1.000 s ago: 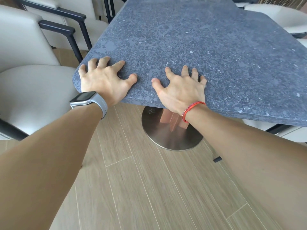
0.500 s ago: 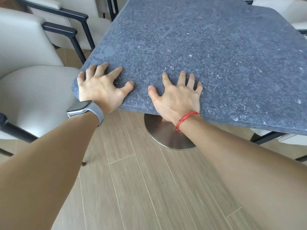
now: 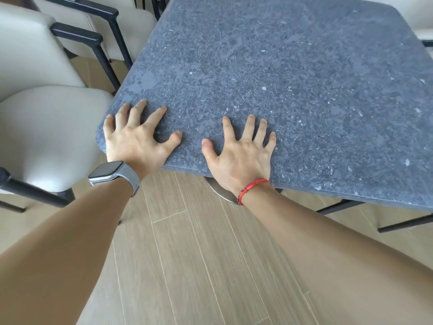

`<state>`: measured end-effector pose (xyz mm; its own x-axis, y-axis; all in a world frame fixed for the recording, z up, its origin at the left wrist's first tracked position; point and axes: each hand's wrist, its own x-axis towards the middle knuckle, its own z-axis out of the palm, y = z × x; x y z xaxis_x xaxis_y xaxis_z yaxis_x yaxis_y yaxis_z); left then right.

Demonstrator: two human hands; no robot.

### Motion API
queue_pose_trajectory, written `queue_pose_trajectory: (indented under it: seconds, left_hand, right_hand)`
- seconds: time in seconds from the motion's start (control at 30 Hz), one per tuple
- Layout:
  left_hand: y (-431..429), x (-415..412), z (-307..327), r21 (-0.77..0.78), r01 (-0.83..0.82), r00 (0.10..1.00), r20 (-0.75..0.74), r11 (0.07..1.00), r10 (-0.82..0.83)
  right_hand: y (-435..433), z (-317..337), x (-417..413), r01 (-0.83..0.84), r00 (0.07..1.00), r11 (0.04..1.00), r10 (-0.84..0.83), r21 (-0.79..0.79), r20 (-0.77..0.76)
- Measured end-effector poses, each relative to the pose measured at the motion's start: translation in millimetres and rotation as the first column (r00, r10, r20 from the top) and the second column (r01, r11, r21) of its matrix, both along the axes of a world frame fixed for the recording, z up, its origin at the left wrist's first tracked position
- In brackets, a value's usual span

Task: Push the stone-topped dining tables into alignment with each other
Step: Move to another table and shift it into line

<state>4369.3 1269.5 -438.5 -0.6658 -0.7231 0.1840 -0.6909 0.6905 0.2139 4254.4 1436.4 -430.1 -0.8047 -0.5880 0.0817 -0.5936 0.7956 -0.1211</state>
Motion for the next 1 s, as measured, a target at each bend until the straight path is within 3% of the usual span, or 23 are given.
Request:
queue_pose_trajectory:
  seconds: [0.23, 0.33, 0.43, 0.7, 0.9, 1.0]
  left_hand:
    - [-3.9, -0.5, 1.6, 0.036, 0.029, 0.997, 0.065, 0.999, -0.031]
    - [-3.3, 4.4, 8.3, 0.115, 0.053, 0.995, 0.078, 0.992, -0.062]
    - [4.7, 11.7, 22.8, 0.289, 0.103, 0.994, -0.07, 0.952, -0.086]
    - [76.1, 27.5, 71.8, 0.51, 0.299, 0.932, -0.336, 0.807, -0.134]
    - [137.1, 1.7, 130.1, 0.538, 0.455, 0.819, -0.565, 0.71, -0.097]
    - [180.3, -16.0, 146.2, 0.565, 0.515, 0.76, -0.648, 0.644, -0.039]
  right_hand:
    - [-0.8, 0.9, -1.3, 0.014, 1.0, 1.0, -0.014, -0.019, 0.007]
    - [1.8, 5.5, -1.1, -0.002, 0.997, 0.999, 0.005, -0.039, 0.076]
    - [11.3, 17.8, -3.2, 0.007, 0.974, 0.989, 0.027, -0.148, 0.224]
    - [74.1, 70.1, 24.6, 0.073, 0.899, 0.943, 0.079, -0.324, 0.432]
    - [135.0, 127.8, 9.6, 0.171, 0.88, 0.857, 0.089, -0.486, 0.467]
    - [177.8, 143.9, -3.0, 0.265, 0.821, 0.77, 0.135, -0.58, 0.555]
